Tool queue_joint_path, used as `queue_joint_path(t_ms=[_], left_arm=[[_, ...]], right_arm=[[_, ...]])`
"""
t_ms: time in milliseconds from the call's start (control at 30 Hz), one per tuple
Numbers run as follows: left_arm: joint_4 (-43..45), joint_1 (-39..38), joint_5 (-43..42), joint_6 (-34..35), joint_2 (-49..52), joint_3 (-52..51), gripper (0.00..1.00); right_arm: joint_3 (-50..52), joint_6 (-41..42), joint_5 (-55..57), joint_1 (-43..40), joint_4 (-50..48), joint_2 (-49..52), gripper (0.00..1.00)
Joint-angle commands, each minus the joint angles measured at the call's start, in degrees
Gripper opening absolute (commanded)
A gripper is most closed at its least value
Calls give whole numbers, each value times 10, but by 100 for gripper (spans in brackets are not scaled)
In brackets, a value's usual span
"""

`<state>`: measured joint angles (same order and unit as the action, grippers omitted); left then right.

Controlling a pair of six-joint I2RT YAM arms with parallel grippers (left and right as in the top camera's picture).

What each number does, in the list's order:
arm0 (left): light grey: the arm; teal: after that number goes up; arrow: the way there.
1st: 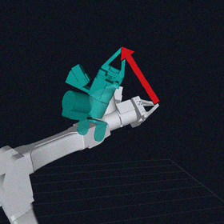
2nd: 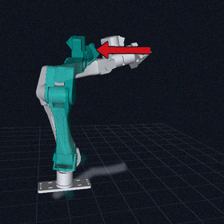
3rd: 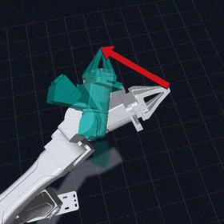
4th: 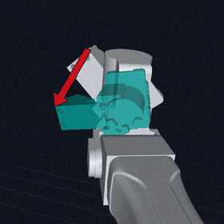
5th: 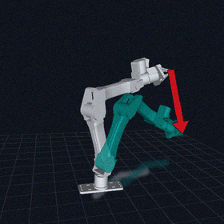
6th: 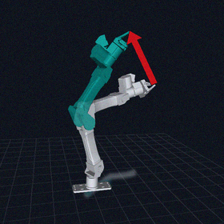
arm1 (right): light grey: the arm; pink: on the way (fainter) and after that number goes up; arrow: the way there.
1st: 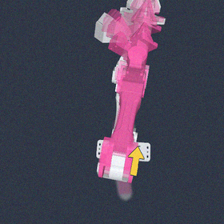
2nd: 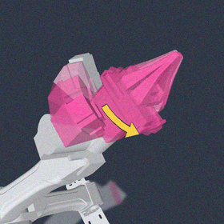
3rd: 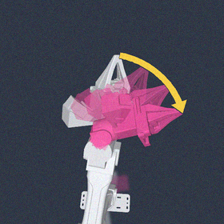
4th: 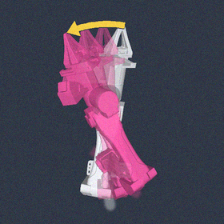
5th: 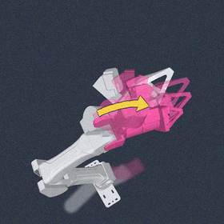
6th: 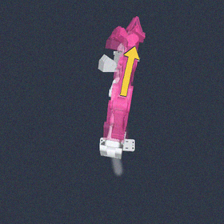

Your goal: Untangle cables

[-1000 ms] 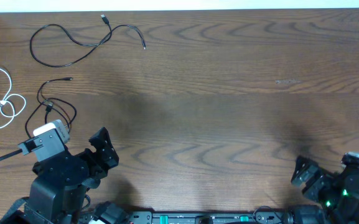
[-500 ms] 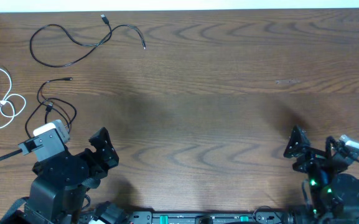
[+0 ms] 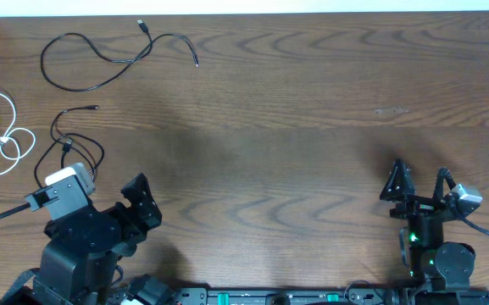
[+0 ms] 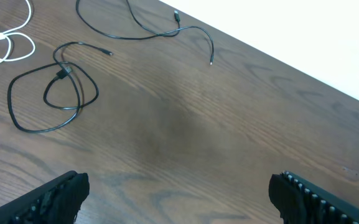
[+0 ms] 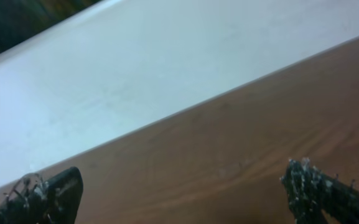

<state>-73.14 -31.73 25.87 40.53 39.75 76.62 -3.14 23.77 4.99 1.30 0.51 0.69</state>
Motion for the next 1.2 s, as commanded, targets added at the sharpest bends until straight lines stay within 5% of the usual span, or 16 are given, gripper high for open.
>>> queue_joint_path(t_ms=[0, 633, 867, 1167], left_arm=[[-2, -2, 12, 5, 3, 2, 98], [-2, -2, 12, 5, 3, 2, 98], [-2, -2, 12, 5, 3, 2, 98], [-2, -2, 12, 5, 3, 2, 98]], right_arm=[[30, -7, 7, -2, -43, -4, 99], [28, -42, -4, -2, 34, -4, 99], [28, -267, -37, -2, 40, -4, 99], [28, -281, -32, -2, 40, -4, 99]])
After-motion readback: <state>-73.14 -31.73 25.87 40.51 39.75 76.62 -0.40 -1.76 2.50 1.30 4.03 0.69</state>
